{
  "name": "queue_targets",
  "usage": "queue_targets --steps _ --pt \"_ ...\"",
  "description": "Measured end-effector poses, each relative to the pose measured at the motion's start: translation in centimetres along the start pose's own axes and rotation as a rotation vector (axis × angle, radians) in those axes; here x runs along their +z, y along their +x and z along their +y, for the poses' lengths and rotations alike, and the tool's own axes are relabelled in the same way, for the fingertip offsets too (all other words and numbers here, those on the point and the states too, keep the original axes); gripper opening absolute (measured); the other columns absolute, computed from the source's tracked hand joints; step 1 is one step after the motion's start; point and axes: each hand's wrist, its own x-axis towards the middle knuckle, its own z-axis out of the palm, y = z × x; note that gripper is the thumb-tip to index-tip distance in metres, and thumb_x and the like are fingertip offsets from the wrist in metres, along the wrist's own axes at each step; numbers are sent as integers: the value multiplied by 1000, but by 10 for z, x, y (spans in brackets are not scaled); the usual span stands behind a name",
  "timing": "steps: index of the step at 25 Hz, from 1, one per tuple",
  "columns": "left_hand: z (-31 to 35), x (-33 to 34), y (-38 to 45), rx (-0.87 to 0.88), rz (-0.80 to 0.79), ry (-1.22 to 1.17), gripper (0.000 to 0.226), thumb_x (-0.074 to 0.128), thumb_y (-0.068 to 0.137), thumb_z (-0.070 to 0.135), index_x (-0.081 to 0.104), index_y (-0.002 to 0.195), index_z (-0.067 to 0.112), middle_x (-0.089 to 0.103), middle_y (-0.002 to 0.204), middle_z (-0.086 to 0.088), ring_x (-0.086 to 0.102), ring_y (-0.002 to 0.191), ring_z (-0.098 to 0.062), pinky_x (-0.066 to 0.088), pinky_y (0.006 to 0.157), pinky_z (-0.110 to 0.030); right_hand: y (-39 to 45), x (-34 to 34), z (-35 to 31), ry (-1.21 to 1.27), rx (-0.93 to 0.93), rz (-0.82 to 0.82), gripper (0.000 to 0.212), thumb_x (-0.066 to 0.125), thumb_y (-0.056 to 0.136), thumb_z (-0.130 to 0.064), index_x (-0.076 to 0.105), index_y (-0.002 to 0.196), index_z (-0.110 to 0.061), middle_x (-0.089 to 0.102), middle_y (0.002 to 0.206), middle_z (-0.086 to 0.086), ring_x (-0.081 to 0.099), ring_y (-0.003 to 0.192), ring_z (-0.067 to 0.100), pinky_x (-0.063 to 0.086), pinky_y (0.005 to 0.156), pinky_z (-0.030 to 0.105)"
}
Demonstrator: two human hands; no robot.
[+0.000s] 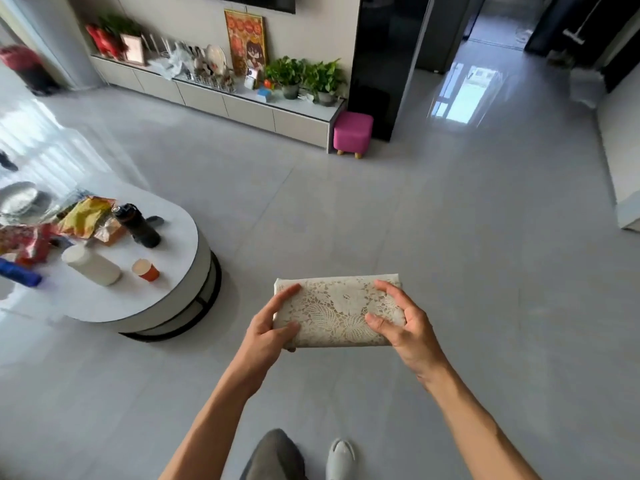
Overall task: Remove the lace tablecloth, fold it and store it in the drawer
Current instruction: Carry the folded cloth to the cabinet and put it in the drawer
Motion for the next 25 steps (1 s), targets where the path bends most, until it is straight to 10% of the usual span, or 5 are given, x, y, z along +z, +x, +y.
queue_targets --steps 4,12,17,25 --pt "44 -42 139 -24 27 6 61 53 88 -3 59 124 45 58 95 5 49 68 -7 42 58 -26 148 24 -32 -25 -7 -14 51 80 78 -24 62 123 -38 60 133 -11 49 130 7 38 113 40" --pt "146 -152 395 -75 26 62 59 55 84 0 61 121 46 60 97 8 48 70 -8 42 55 -21 416 96 -80 20 28 30 51 79 80 -21 62 124 -39 60 130 -25 46 123 -16 39 94 3" --pt "211 -205 528 -67 48 49 61 54 84 -4 63 120 44 60 95 8 48 65 -5 42 53 -20 566 130 -125 97 0 15 46 78 82 -20 65 120 -40 62 124 -28 51 122 -9 48 84 7" --pt "300 -268 777 -121 89 26 57 53 85 -6 66 117 39 59 103 4 47 75 -15 43 55 -22 834 166 -172 75 67 52 43 78 81 -23 66 117 -44 61 130 -19 51 129 6 43 108 33"
